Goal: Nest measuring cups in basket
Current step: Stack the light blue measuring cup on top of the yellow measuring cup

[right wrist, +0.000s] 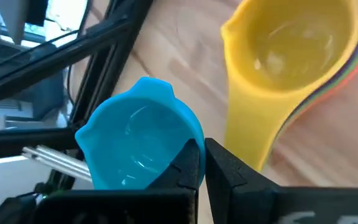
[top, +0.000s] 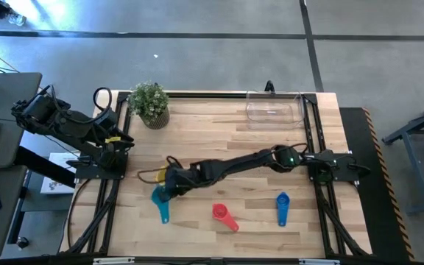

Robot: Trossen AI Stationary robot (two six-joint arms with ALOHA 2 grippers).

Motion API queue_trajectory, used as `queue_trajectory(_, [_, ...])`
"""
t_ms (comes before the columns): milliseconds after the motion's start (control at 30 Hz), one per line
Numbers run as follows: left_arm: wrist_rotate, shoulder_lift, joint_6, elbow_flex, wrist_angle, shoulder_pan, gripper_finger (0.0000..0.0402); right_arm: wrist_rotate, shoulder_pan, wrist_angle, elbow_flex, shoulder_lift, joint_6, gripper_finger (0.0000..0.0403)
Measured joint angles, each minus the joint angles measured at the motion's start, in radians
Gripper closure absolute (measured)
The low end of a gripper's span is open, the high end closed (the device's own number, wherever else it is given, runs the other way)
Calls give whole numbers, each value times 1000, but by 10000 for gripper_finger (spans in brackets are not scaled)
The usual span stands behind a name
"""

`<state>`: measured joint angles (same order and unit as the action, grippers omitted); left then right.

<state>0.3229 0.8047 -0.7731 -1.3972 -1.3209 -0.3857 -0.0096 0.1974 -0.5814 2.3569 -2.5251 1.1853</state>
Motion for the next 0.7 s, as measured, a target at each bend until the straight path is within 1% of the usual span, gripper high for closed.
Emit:
queue_trajectory(267, [-1, 0, -10, 0, 0, 0, 312, -4, -83, -75, 0, 17, -83, 402])
queue_trajectory(433, [-1, 0, -10, 0, 0, 0, 312, -49, -125, -126, 0, 23, -119, 402])
queue_trajectory(567, [1, 0, -11, 0, 0, 0, 312, -96, -140, -134, 0, 23, -140, 402])
queue_trajectory(700, [1, 0, -11, 0, 0, 0, 312, -99, -141, -142, 0, 23, -152, 402])
